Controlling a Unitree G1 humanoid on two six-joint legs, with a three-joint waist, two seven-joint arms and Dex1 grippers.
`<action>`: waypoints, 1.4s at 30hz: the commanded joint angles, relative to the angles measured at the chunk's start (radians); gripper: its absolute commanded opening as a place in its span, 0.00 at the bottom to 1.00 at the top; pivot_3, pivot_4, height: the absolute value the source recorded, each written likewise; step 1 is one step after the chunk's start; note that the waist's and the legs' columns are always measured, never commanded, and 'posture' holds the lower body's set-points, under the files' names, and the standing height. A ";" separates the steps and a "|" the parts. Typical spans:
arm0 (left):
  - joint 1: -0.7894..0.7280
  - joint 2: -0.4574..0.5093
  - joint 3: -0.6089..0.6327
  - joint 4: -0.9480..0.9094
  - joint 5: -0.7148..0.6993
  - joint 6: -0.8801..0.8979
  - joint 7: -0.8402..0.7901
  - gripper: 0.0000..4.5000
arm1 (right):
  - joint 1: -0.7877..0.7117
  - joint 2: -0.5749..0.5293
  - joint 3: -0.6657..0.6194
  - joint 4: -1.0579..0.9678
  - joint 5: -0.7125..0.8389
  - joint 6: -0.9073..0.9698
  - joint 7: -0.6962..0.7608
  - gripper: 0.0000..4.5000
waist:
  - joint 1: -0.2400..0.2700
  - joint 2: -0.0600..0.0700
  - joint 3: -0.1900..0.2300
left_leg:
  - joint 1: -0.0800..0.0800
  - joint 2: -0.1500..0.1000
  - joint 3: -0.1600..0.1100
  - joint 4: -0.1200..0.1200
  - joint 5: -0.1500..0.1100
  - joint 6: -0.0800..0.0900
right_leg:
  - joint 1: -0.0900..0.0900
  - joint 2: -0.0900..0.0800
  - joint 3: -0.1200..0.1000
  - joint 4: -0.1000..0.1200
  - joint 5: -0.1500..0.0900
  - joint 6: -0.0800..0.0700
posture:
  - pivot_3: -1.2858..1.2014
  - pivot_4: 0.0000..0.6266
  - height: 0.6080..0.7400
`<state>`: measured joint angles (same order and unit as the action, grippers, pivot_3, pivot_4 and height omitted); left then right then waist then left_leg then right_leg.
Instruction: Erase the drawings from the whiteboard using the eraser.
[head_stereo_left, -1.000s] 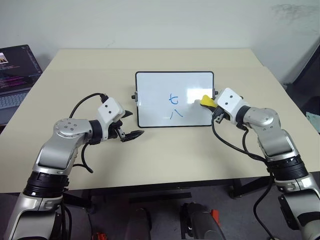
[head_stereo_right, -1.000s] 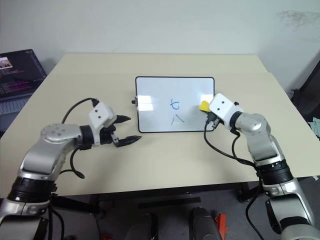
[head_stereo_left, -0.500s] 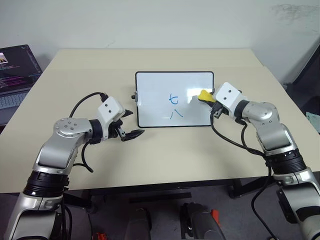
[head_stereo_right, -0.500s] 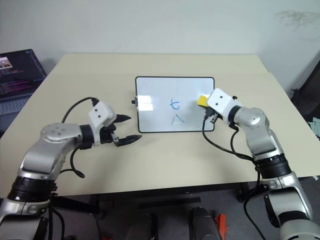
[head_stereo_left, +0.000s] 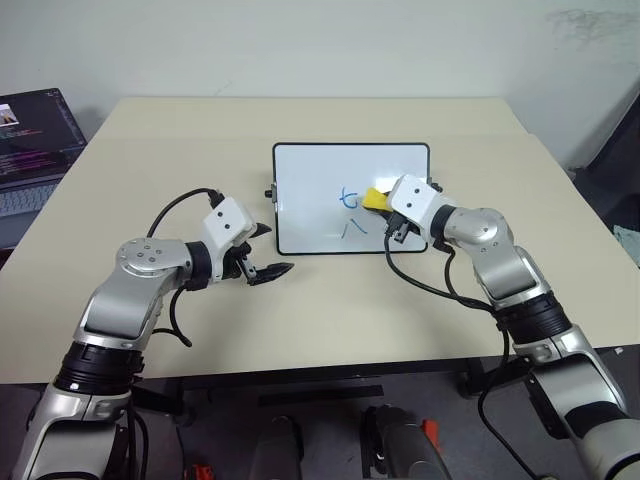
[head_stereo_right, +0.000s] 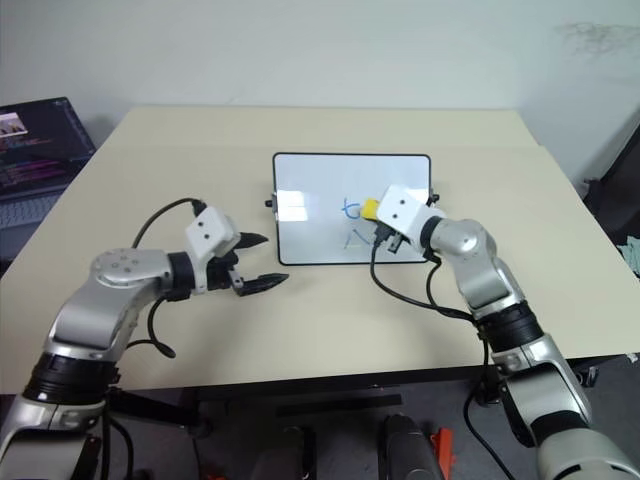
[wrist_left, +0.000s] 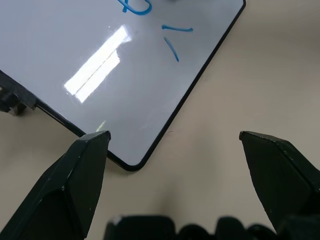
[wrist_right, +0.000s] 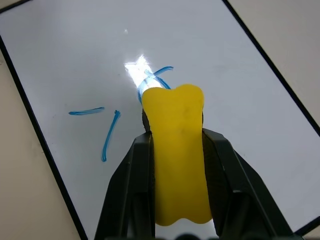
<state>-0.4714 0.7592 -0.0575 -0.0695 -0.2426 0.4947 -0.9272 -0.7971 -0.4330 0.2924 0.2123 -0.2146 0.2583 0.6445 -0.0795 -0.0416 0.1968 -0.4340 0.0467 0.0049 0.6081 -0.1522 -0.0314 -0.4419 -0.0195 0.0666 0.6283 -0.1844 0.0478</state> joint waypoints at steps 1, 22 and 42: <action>-0.024 0.000 0.008 -0.024 0.006 -0.013 0.004 1.00 | -0.044 -0.003 -0.002 0.033 -0.019 -0.042 -0.009 0.22 | 0.001 0.000 0.000 | 0.000 0.000 0.000 0.000 0.000 0.000 | 0.000 0.000 0.000 0.000 0.000 0.000 | 0.52 0.24 1.00; 0.015 -0.004 0.022 -0.064 0.001 -0.002 0.045 1.00 | -0.242 0.124 0.086 0.326 -0.146 -0.069 -0.037 0.22 | -0.007 0.000 0.000 | 0.001 0.000 0.000 0.000 0.000 0.000 | 0.000 0.000 0.000 0.001 0.000 0.000 | 0.52 0.24 1.00; -0.006 -0.014 0.013 -0.044 0.006 -0.009 0.041 1.00 | -0.172 -0.007 0.098 0.362 -0.197 -0.094 -0.040 0.21 | 0.006 -0.001 0.000 | 0.001 0.000 0.000 0.001 0.000 0.000 | 0.001 0.000 0.000 0.001 0.000 0.000 | 0.52 0.24 1.00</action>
<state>-0.4620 0.7415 -0.0589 -0.0883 -0.2374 0.4954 -0.8852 -0.9982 -0.4037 0.4021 0.5617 -0.3795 0.1394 0.6005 -0.0731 -0.0421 0.1964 -0.4328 0.0469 0.0045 0.6088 -0.1521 -0.0313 -0.4409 -0.0197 0.0663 0.6293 -0.1842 0.0474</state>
